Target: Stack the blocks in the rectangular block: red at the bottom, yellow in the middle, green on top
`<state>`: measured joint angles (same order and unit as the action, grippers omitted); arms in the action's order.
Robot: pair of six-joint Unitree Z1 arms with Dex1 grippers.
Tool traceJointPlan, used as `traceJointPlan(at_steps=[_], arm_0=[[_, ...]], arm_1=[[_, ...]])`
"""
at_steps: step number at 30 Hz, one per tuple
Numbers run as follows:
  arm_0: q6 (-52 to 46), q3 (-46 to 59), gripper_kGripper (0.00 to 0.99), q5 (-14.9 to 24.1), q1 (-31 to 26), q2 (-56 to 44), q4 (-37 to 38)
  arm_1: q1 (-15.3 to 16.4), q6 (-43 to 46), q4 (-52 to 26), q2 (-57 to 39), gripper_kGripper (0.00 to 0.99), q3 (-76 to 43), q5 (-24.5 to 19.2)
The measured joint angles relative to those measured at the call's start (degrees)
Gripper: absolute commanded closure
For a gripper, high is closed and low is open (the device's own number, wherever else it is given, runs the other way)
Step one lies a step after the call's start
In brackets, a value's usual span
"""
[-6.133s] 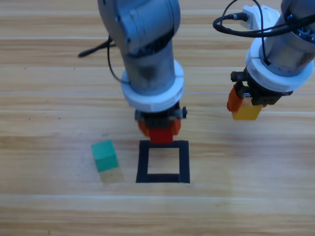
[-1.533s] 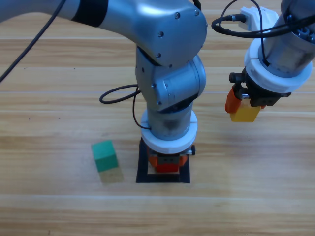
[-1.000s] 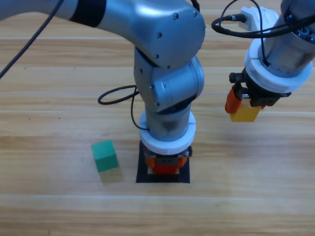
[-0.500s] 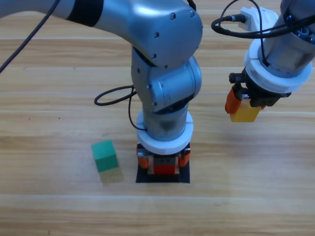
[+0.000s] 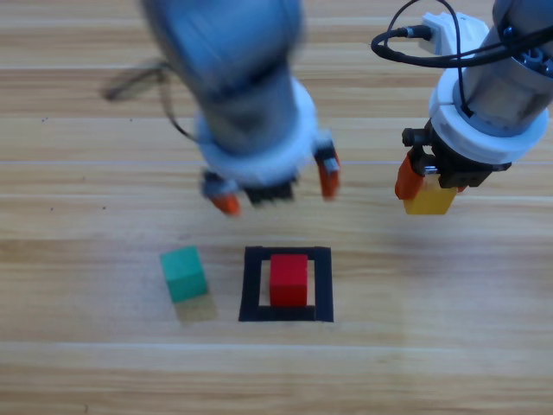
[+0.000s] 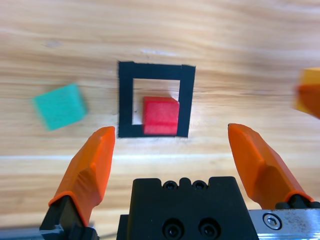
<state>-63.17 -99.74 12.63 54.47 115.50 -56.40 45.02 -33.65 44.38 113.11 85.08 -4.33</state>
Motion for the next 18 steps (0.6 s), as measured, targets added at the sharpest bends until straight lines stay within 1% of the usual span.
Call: traceJointPlan(at_steps=[4,8,10,14,16,18], arm_0=[[0.30,0.45,0.021,2.41,-0.01,-8.68,-3.48],[1.12,9.23,0.051,4.32,-0.01,-20.34,-3.71],[3.44,13.22,0.079,5.01,-0.14,-25.83,-3.77],[10.28,14.45,0.088,5.91,-0.75,-32.27,-3.77],[12.60,14.48,0.088,6.16,-1.18,-34.39,-3.77],[13.82,14.89,0.088,6.16,-1.73,-36.29,-3.77]], arm_1=[[0.04,0.00,0.00,0.04,0.827,0.03,0.00],[0.82,-0.09,0.00,0.45,0.827,0.28,0.00],[2.02,-1.50,0.04,1.09,0.827,0.71,0.00],[4.85,-4.01,1.39,1.80,0.827,3.30,0.00],[6.78,-6.38,4.84,2.43,0.827,7.97,0.00],[8.46,-8.24,9.19,4.61,0.827,15.34,0.00]])
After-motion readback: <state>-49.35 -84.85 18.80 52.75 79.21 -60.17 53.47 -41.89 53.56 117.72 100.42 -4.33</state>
